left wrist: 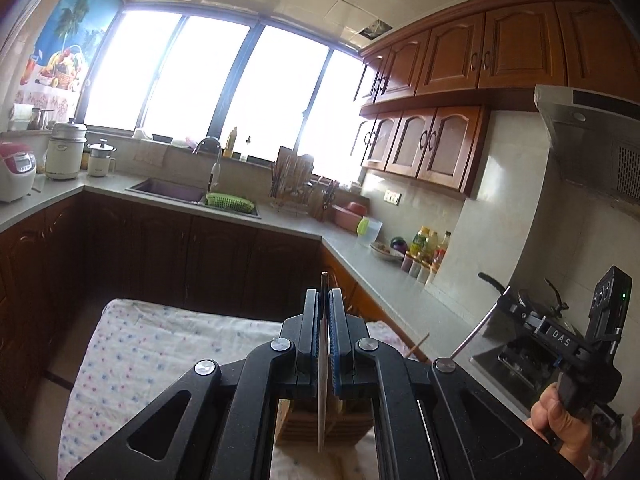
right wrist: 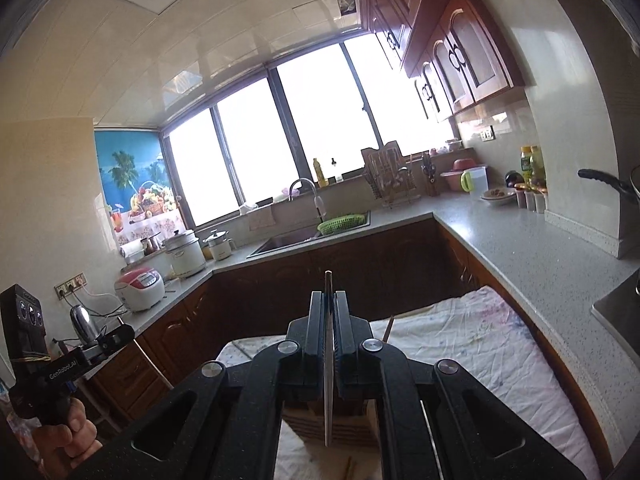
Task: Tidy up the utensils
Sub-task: 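Carry both held chopsticks up to the wooden holder and lower them into its slots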
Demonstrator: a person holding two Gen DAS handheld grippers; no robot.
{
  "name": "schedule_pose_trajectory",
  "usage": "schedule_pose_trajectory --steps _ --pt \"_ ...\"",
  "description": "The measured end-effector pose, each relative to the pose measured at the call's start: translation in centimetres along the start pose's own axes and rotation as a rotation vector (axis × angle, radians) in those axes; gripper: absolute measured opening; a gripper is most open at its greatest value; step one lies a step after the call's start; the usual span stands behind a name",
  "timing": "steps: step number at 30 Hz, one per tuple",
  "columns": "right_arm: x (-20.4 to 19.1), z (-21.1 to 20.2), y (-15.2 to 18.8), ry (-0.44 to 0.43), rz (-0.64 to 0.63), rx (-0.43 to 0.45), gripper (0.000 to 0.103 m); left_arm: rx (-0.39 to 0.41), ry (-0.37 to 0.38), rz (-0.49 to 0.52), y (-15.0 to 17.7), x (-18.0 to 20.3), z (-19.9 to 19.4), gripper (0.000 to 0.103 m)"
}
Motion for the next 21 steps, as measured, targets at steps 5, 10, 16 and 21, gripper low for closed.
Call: schedule_pose_trajectory --steps 5,10,16,21 --pt "0.8 2.7 -1.2 0.043 -0.025 0.025 0.004 0.045 -0.019 -0.007 0.1 0.2 4.6 0.003" --pt "1.7 5.1 1.2 0.06 -0.03 0.005 0.004 0.037 -0.026 -0.022 4.1 -0.5 9.5 0.003" --pt "3.0 6.7 5.4 0.085 -0.025 -0.027 0.004 -0.03 -0.062 -0.043 8.9 -1.8 14.0 0.003" --pt "4.3 7.9 8.0 0.095 0.008 -0.085 0.004 -0.084 -0.078 -0.032 11.1 -2.1 16.4 0.003"
Point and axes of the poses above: each gripper's, at about its wrist camera, not at the fingertips, and z roughly the way its jaws point, x to its right, y to its underside, the point moved 6 cm from there along z, roughly the way its jaws point, and after that the axes turned 5 degrees about -y, right-handed, at the moved point
